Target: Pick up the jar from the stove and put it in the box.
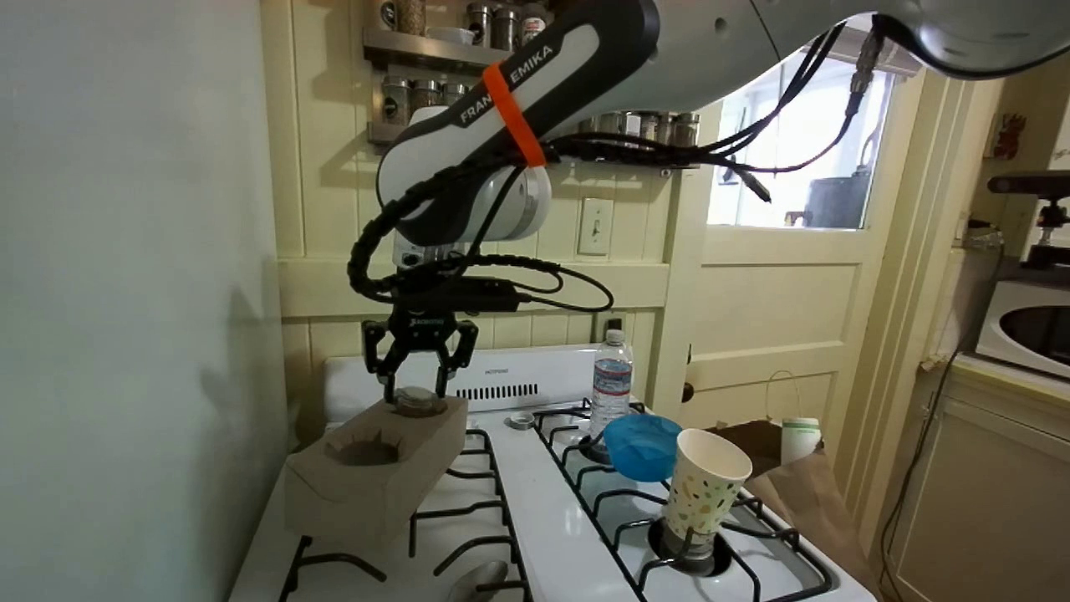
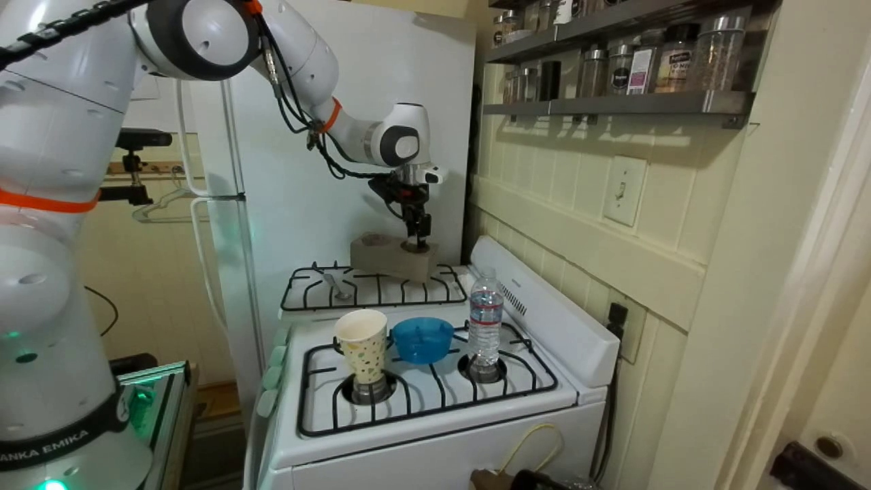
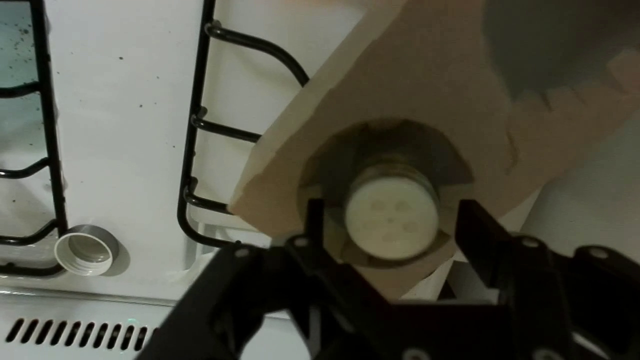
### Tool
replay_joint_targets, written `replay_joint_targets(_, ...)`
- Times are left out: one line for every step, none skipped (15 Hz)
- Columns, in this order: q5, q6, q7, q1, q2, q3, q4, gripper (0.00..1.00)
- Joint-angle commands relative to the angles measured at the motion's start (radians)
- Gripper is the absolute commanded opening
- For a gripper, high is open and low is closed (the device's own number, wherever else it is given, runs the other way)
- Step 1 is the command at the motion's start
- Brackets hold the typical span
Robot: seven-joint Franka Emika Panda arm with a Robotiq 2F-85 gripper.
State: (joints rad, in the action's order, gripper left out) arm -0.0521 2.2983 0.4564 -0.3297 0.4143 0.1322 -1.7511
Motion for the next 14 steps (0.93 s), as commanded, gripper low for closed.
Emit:
replay_joint_targets(-0.024,-0.016,0.029,-0.020,0.011,-0.016,0.021,0.90)
replay_joint_targets(-0.020,-0.020,0.025,-0.018,0.009,-0.015,0.021,1.00)
replay_joint_targets(-0.011,-0.020,0.021,-0.013,0.005,-0.013,0.022,1.00)
replay_joint_targets(-0.011,-0.020,0.022,-0.012,0.002,-0.014,0.024,1.00)
replay_joint_targets(0.000,-0.021,0.017,-0.006,-0.001,-0.013,0.027,1.00)
replay_joint_targets(0.006,-0.022,0.014,-0.001,-0.008,-0.013,0.029,1.00)
replay_joint_targets(0.006,-0.025,0.012,0.003,-0.014,-0.017,0.032,1.00)
replay_joint_targets(0.005,-0.029,0.016,0.010,-0.024,-0.026,0.035,1.00)
replay_joint_targets(-0.002,-0.025,0.031,0.015,-0.031,-0.039,0.036,1.00)
replay_joint_targets(-0.016,-0.042,0.049,0.022,-0.043,-0.060,0.037,1.00)
replay_joint_targets(-0.024,-0.044,0.063,0.026,-0.047,-0.076,0.038,1.00)
replay_joint_targets(-0.024,-0.044,0.060,0.037,-0.058,-0.088,0.035,1.00)
replay_joint_targets(-0.006,-0.018,0.032,0.030,-0.032,-0.067,0.047,1.00)
replay_joint_targets(-0.007,-0.020,0.032,0.041,-0.039,-0.077,0.047,1.00)
